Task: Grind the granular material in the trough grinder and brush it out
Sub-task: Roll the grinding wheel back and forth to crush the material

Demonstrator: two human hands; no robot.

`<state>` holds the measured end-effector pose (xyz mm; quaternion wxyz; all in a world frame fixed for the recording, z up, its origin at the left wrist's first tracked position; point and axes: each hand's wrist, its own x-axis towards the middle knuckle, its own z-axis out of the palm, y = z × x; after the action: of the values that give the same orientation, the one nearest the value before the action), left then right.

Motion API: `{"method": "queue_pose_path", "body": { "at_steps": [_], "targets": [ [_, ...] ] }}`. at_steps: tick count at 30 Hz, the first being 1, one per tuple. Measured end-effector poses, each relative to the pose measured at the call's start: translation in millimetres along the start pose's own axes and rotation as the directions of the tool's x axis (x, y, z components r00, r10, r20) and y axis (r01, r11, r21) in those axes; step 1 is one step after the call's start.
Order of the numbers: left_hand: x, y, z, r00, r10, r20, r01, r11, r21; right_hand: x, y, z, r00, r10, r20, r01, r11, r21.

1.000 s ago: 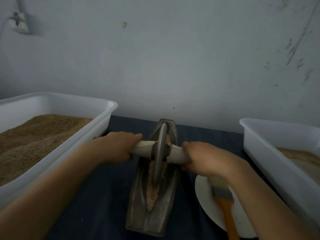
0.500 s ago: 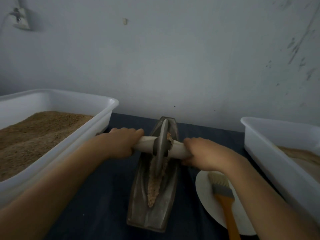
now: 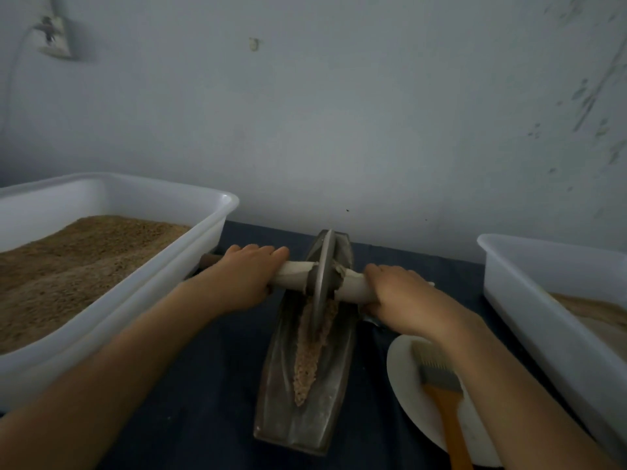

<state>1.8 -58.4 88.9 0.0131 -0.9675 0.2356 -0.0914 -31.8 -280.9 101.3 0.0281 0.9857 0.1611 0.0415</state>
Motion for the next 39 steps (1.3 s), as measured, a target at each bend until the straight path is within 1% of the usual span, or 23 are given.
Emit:
{"method": "queue_pose_path", "body": {
  "at_steps": [3, 6, 9, 12, 14, 16, 18, 20, 21, 23, 24, 26, 28, 30, 33, 36, 39],
  "targets": [
    [-10.6, 3.9, -22.9, 0.967, 0.038, 0.250, -0.021, 0.997, -0.072, -13.3, -6.3, -20.1, 0.967, -0.036, 0.252, 0.009, 0.994, 0.105],
    [-22.1, 4.1, -40.3, 0.900, 0.099, 0.425, -0.036, 0.988, -0.153, -25.1, -11.2, -34.6, 0.925, -0.087, 0.369, 0.041, 0.991, 0.131],
    [-29.1, 1.8, -47.9, 0.857, 0.131, 0.499, -0.047, 0.983, -0.177, -31.3, -13.3, -41.0, 0.900, -0.111, 0.421, 0.072, 0.991, 0.109],
    [-28.7, 0.3, -46.6, 0.857, 0.131, 0.499, -0.037, 0.980, -0.194, -28.3, -13.2, -39.1, 0.913, -0.114, 0.391, 0.070, 0.990, 0.125],
    [-24.5, 1.2, -41.3, 0.881, 0.106, 0.460, -0.018, 0.981, -0.192, -22.2, -10.7, -33.4, 0.934, -0.096, 0.344, 0.051, 0.989, 0.137],
    [-17.5, 2.5, -33.4, 0.924, 0.063, 0.376, 0.002, 0.986, -0.169, -14.0, -6.2, -24.0, 0.963, -0.067, 0.262, 0.036, 0.992, 0.120],
    [-8.8, 2.5, -21.7, 0.966, 0.007, 0.258, 0.020, 0.994, -0.104, -5.2, 0.0, -10.9, 0.989, -0.030, 0.143, 0.017, 0.995, 0.095],
    [0.2, 3.2, -5.9, 0.996, -0.026, 0.085, 0.026, 1.000, 0.002, 2.5, 7.4, 3.4, 1.000, 0.003, -0.001, -0.003, 0.999, 0.048],
    [4.0, 4.2, 1.9, 0.999, -0.036, -0.020, 0.037, 0.998, 0.044, 5.3, 10.5, 10.2, 0.997, 0.006, -0.075, -0.005, 1.000, 0.010],
    [8.2, 7.0, 13.1, 0.978, -0.047, -0.206, 0.069, 0.993, 0.101, 9.1, 14.0, 20.3, 0.978, -0.003, -0.209, -0.004, 0.999, -0.036],
    [8.9, 7.9, 16.7, 0.965, -0.046, -0.259, 0.078, 0.990, 0.116, 10.3, 14.0, 22.9, 0.967, -0.006, -0.255, -0.004, 0.999, -0.040],
    [8.3, 7.8, 20.9, 0.956, -0.035, -0.292, 0.068, 0.992, 0.103, 10.4, 12.2, 24.6, 0.957, -0.007, -0.289, -0.007, 0.999, -0.050],
    [5.4, 6.7, 19.3, 0.966, -0.026, -0.257, 0.048, 0.996, 0.078, 8.3, 9.9, 21.0, 0.967, -0.006, -0.254, -0.013, 0.997, -0.071],
    [1.8, 5.2, 12.0, 0.984, -0.018, -0.175, 0.029, 0.998, 0.058, 4.0, 5.9, 13.2, 0.988, -0.011, -0.154, -0.003, 0.996, -0.092],
    [-5.4, 3.0, -7.7, 0.998, 0.017, 0.068, -0.018, 1.000, 0.014, -5.9, -4.0, -4.5, 0.998, 0.001, 0.065, -0.002, 1.000, 0.009],
    [-15.7, 3.5, -28.1, 0.949, 0.065, 0.309, -0.044, 0.996, -0.076, -18.5, -12.0, -22.8, 0.967, -0.048, 0.249, 0.035, 0.998, 0.058],
    [-25.2, 2.3, -41.6, 0.880, 0.114, 0.461, -0.057, 0.989, -0.136, -30.8, -17.4, -36.9, 0.928, -0.102, 0.359, 0.080, 0.994, 0.076]
  ]
}}
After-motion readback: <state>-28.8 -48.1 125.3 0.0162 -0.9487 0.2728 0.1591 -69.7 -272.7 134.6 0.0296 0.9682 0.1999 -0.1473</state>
